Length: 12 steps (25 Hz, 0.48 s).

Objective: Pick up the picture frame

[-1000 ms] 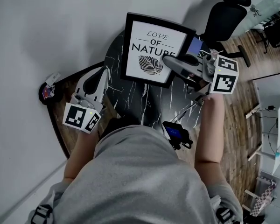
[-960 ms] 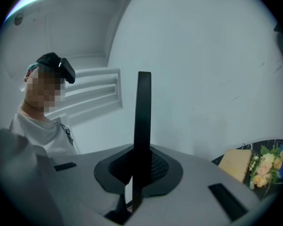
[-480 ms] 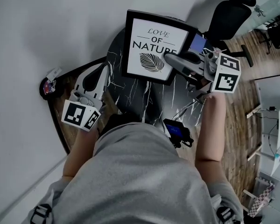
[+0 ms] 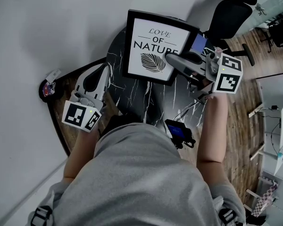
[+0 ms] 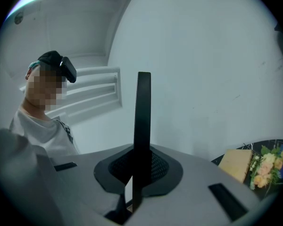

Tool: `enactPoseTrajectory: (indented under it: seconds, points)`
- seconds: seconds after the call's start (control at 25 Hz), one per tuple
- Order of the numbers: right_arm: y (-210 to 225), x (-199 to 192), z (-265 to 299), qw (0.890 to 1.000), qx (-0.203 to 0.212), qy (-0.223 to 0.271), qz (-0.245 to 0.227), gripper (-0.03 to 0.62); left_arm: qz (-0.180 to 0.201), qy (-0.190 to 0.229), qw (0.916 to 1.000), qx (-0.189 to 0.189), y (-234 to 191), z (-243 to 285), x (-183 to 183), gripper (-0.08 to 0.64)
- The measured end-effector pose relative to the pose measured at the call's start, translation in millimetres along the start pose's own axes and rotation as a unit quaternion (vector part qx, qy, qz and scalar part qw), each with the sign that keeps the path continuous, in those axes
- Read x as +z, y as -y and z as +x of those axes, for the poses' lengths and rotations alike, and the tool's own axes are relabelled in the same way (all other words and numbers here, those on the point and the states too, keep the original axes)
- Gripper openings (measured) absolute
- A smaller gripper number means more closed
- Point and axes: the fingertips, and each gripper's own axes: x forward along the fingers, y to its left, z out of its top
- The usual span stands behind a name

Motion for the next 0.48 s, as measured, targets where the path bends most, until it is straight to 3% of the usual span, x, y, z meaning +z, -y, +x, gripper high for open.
enactPoseTrajectory:
  seconds: [0.48]
  points:
    - [0.7,0.1,-0.1,1.000,-0.003,0.001,-0.001,0.037,-0.001,-0.001,1.0000,-0.002,-1.4,1.9,-2.6,0.006]
